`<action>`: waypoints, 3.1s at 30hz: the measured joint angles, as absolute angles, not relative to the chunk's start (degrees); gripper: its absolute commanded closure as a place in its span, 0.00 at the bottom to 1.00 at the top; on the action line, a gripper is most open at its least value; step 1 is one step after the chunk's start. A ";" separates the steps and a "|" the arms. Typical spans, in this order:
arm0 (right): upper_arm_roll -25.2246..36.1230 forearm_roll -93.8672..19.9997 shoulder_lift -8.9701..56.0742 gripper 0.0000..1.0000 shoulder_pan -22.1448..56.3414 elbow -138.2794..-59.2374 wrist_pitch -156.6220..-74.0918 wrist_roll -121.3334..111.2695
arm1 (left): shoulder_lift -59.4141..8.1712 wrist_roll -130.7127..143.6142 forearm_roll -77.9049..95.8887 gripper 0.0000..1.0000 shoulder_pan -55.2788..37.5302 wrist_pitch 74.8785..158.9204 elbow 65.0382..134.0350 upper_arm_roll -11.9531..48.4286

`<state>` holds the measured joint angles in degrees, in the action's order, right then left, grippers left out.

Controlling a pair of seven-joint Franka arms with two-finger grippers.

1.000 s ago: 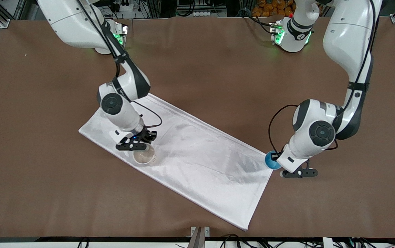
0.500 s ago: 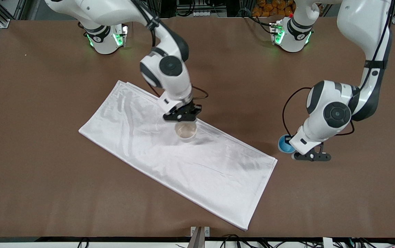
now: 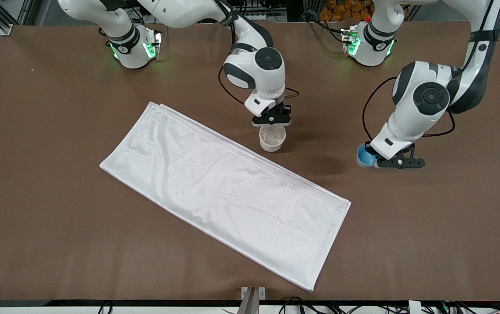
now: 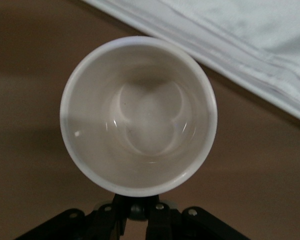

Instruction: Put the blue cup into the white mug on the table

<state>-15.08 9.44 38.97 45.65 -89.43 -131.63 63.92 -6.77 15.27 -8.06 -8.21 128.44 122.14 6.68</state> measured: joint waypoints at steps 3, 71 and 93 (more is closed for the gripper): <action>-15.08 9.49 39.48 1.00 46.74 -88.88 -131.63 64.69 | -5.37 15.27 -8.06 1.00 -8.18 128.61 123.51 6.66; -29.73 7.28 15.66 0.00 12.74 -80.94 -95.11 39.14 | -1.96 39.96 3.28 1.00 -10.29 131.93 126.81 23.38; -21.22 7.14 6.11 0.00 3.36 -80.94 -87.74 15.56 | -16.19 59.26 -8.10 1.00 -17.16 132.01 118.61 26.01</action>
<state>-21.22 7.14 6.11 3.36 -80.94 -87.74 15.56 -16.19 59.26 -8.10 -17.16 132.01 118.61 26.01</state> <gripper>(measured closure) 0.000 0.960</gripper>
